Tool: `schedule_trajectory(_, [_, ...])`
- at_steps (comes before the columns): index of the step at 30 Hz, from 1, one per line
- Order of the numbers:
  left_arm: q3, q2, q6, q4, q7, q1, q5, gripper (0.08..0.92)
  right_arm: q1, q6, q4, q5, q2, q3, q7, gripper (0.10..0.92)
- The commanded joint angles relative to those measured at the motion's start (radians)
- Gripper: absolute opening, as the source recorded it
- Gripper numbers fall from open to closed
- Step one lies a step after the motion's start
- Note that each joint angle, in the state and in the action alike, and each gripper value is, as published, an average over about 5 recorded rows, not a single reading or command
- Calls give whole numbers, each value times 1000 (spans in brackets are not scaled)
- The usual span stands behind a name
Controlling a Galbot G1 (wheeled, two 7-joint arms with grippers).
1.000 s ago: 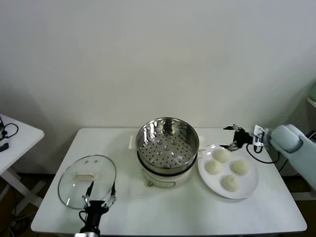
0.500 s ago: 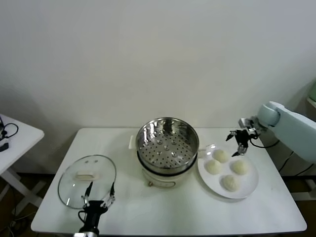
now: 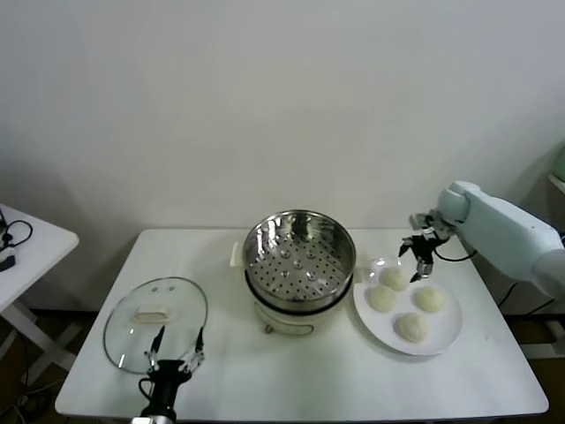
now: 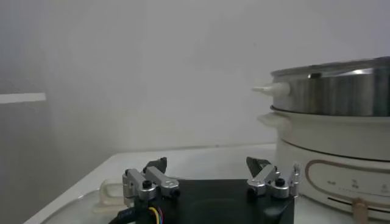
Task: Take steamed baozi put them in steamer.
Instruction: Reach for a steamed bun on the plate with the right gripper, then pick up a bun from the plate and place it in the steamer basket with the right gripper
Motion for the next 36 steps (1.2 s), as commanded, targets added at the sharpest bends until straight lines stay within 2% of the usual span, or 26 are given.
schedule_trajectory(1, [-1,2,-2,5,0,0,1,823,-50,10,-96,-37,68,41,3,823])
schedule_trajectory(12, [-4,3,-8,13,-1,-7,4,823,-62,32,-159,-131,113,85,33,823])
schedule_trajectory(19, [-6,3,-16,16,-1,-6,16,823,-60,30,-158,-137,115,84,27,821])
schedule_trajectory(27, [-11,5,-19,18,-2,-8,16,823,-57,31,-149,-135,110,81,14,684])
schedule_trajectory(36, [-11,4,-23,19,-4,-6,18,823,-11,34,-79,-89,64,31,5,615])
